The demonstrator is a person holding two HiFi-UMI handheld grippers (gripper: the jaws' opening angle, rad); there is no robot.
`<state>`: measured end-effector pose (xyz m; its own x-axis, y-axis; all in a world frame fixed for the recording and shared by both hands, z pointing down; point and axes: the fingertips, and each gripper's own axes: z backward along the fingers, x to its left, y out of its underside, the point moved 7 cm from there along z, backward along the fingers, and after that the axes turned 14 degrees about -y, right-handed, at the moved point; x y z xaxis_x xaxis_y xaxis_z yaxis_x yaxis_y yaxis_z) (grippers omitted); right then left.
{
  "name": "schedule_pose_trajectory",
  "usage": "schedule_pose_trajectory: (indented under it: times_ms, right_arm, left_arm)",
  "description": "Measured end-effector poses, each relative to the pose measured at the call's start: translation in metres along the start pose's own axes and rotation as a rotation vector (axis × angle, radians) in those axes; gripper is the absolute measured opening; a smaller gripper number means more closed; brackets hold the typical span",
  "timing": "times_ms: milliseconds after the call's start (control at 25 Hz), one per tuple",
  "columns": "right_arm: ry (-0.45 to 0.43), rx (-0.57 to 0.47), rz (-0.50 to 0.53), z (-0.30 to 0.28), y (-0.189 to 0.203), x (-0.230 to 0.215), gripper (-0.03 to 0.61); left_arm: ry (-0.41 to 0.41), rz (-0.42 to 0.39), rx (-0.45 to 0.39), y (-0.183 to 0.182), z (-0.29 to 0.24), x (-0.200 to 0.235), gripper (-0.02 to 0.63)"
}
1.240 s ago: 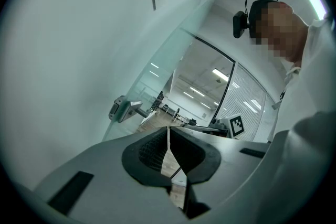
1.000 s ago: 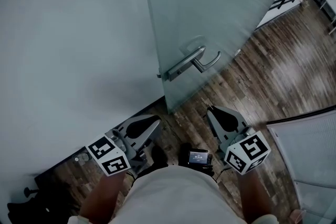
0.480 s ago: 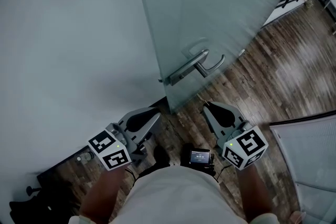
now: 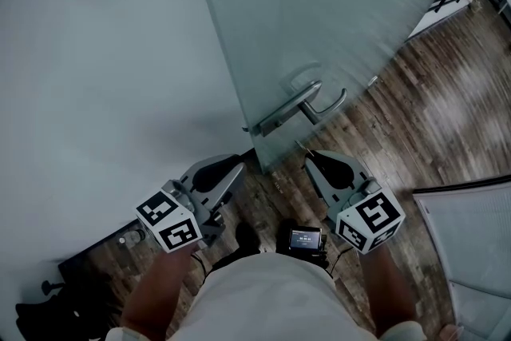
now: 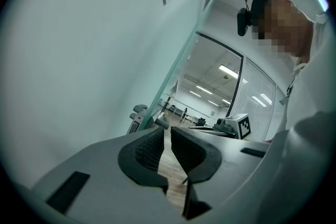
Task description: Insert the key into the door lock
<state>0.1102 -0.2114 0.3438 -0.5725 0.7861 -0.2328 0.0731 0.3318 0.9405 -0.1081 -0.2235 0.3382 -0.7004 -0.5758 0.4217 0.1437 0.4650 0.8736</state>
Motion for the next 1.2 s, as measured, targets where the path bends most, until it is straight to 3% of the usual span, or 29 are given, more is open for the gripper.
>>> schedule_pose_trajectory:
  times_ms: [320, 720, 1200]
  right_arm:
    - [-0.035, 0.02, 0.021, -0.013, -0.001, -0.011, 0.029]
    - [-0.053, 0.039, 0.068, -0.028, -0.006, -0.018, 0.029]
    - [-0.07, 0.041, 0.072, -0.035, -0.004, -0.02, 0.029]
  left_arm:
    - [-0.018, -0.006, 0.019, 0.0, -0.015, 0.009, 0.121]
    - [-0.022, -0.054, 0.013, -0.019, -0.035, 0.012, 0.132]
    - [-0.024, -0.056, 0.014, -0.026, -0.045, 0.015, 0.132]
